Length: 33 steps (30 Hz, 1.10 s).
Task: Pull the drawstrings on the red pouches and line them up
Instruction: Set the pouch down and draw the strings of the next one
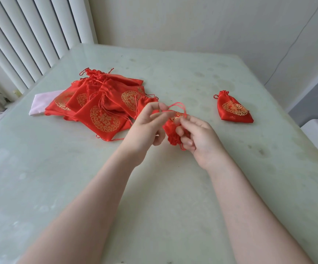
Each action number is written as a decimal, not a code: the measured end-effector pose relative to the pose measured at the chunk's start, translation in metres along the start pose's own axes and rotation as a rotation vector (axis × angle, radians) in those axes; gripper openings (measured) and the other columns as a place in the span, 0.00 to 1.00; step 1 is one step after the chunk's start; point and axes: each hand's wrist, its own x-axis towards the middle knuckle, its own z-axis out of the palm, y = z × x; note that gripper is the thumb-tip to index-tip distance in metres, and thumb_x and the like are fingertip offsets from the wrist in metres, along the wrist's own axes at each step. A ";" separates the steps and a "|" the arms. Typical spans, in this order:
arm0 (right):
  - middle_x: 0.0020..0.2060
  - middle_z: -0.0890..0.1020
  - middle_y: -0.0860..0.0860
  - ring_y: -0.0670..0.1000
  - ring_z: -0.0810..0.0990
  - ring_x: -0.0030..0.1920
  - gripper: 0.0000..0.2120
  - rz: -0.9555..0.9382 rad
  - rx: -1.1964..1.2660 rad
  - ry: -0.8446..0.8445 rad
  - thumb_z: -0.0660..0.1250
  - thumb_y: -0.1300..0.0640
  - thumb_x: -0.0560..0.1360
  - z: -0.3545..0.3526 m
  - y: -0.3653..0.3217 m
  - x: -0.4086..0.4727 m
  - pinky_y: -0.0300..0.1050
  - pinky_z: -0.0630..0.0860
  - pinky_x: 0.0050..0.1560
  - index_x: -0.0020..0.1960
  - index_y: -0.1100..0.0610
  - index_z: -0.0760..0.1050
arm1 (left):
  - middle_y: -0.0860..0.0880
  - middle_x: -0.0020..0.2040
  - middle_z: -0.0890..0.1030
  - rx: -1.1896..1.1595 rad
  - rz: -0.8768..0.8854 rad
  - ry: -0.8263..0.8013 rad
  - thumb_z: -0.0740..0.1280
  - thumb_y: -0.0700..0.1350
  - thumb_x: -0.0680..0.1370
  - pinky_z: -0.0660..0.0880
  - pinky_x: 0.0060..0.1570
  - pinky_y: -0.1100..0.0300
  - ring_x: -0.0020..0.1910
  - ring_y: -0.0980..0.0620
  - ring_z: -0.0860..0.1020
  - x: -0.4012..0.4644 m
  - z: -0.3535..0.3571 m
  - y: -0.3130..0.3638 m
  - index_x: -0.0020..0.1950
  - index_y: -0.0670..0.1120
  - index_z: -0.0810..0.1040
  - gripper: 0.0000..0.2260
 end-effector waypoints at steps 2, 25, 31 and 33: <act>0.23 0.71 0.46 0.42 0.60 0.19 0.12 0.010 0.137 0.017 0.54 0.60 0.81 -0.004 0.000 0.001 0.33 0.51 0.19 0.40 0.57 0.71 | 0.50 0.43 0.78 0.066 -0.049 -0.049 0.62 0.39 0.79 0.58 0.25 0.66 0.23 0.56 0.64 0.000 0.001 -0.006 0.53 0.47 0.71 0.05; 0.28 0.79 0.48 0.45 0.78 0.33 0.10 -0.331 0.158 0.034 0.57 0.67 0.78 0.003 -0.009 -0.007 0.37 0.74 0.38 0.44 0.55 0.71 | 0.56 0.27 0.70 0.843 0.206 -0.005 0.64 0.42 0.77 0.63 0.31 0.68 0.27 0.60 0.69 0.005 0.008 -0.029 0.37 0.49 0.75 0.08; 0.30 0.80 0.49 0.46 0.79 0.37 0.12 -0.304 0.226 -0.119 0.53 0.70 0.79 0.011 -0.005 -0.008 0.39 0.76 0.41 0.44 0.58 0.71 | 0.58 0.23 0.65 0.880 0.321 -0.133 0.61 0.43 0.71 0.61 0.29 0.66 0.26 0.57 0.67 -0.001 0.012 -0.029 0.32 0.48 0.71 0.08; 0.31 0.79 0.49 0.46 0.79 0.36 0.12 -0.289 0.297 -0.158 0.53 0.70 0.78 0.012 -0.005 -0.009 0.39 0.76 0.41 0.44 0.58 0.70 | 0.57 0.21 0.63 0.882 0.400 -0.154 0.62 0.42 0.72 0.62 0.27 0.70 0.25 0.59 0.68 0.000 0.011 -0.031 0.28 0.53 0.62 0.15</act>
